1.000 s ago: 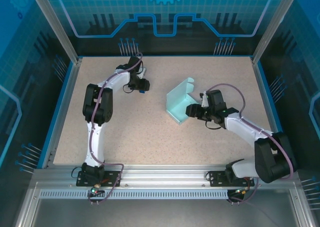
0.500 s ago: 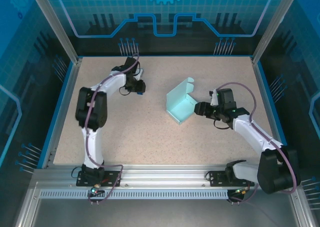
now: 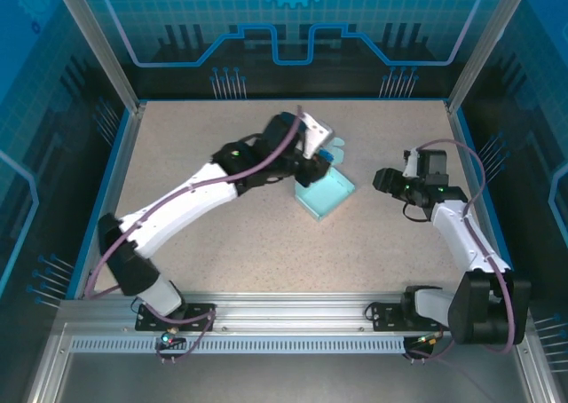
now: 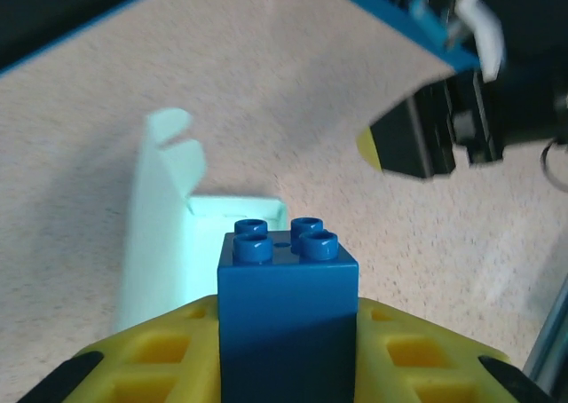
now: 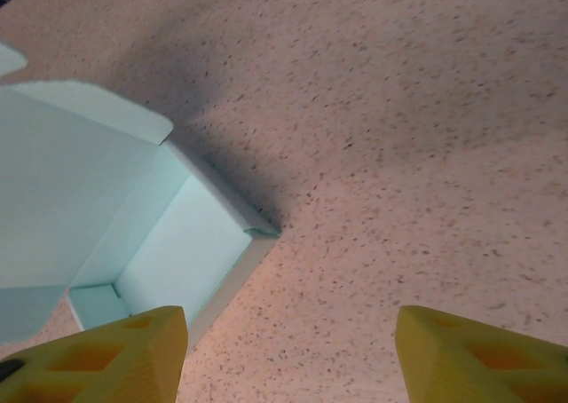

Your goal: Fold the paper box

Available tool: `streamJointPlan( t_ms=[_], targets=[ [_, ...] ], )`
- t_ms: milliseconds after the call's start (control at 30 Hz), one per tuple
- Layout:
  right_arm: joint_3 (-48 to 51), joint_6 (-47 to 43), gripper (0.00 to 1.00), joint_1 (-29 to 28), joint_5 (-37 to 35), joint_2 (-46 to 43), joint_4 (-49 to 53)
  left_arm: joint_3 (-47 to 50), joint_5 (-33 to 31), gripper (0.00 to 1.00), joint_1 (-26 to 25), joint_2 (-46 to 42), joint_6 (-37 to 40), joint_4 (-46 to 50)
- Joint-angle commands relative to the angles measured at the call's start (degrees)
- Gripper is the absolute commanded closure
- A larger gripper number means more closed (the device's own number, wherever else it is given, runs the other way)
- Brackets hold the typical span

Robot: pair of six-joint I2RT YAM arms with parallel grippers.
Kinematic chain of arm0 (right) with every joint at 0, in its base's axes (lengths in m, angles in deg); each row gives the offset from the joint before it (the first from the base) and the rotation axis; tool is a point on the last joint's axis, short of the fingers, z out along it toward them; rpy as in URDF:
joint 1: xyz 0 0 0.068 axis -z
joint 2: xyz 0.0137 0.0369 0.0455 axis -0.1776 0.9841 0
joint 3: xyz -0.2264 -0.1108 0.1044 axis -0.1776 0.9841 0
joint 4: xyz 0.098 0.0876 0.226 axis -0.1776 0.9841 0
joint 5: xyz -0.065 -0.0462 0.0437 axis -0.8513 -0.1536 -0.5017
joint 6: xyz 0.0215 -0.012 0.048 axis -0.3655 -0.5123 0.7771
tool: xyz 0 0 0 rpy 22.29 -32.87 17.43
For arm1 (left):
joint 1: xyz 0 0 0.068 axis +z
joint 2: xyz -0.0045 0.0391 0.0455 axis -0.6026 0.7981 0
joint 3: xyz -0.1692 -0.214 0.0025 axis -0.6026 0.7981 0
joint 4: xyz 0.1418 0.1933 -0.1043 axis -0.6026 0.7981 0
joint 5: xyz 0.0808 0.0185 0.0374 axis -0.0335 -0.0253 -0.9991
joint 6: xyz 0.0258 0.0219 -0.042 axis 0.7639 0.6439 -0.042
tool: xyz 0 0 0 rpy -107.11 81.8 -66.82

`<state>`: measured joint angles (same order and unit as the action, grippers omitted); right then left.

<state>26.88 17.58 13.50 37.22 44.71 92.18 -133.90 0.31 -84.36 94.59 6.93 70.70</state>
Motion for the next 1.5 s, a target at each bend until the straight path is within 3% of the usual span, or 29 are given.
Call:
streamJointPlan(
  t_ms=[0, 267, 467, 667, 1000, 1200, 1467],
  targets=[
    [0.7, -1.3, 0.35, 2.8, 1.1, -2.6, 1.5, -4.4, -2.3, 0.72, -1.5, 8.5, 1.4, 7.8],
    [1.9, -2.8, 0.35, 3.6, 0.5, -4.4, 2.6, -17.2, -6.7, 0.71, -1.1, 27.3, 3.8, 13.6],
    [3.6, -3.1, 0.35, 3.6, 1.6, -5.0, 1.9, -22.8, -8.9, 0.70, 0.5, 35.7, 6.2, 16.1],
    [4.2, -3.2, 0.35, 3.6, 1.7, -4.3, 1.0, -22.9, -7.6, 0.64, 1.7, 38.1, 7.3, 15.7],
    [3.3, -2.7, 0.35, 3.0, 2.4, -3.3, 0.4, -23.0, -3.5, 0.63, 2.7, 39.8, 7.6, 15.1],
    [3.3, -2.7, 0.35, 1.9, 2.2, -1.9, -0.4, -23.2, -1.8, 0.50, 2.7, 38.3, 7.3, 14.6],
    [-0.7, -2.9, 0.35, -2.0, 2.5, 6.2, -4.6, -23.0, 0.4, 0.44, 2.8, 33.8, 6.5, 14.0]
  ],
)
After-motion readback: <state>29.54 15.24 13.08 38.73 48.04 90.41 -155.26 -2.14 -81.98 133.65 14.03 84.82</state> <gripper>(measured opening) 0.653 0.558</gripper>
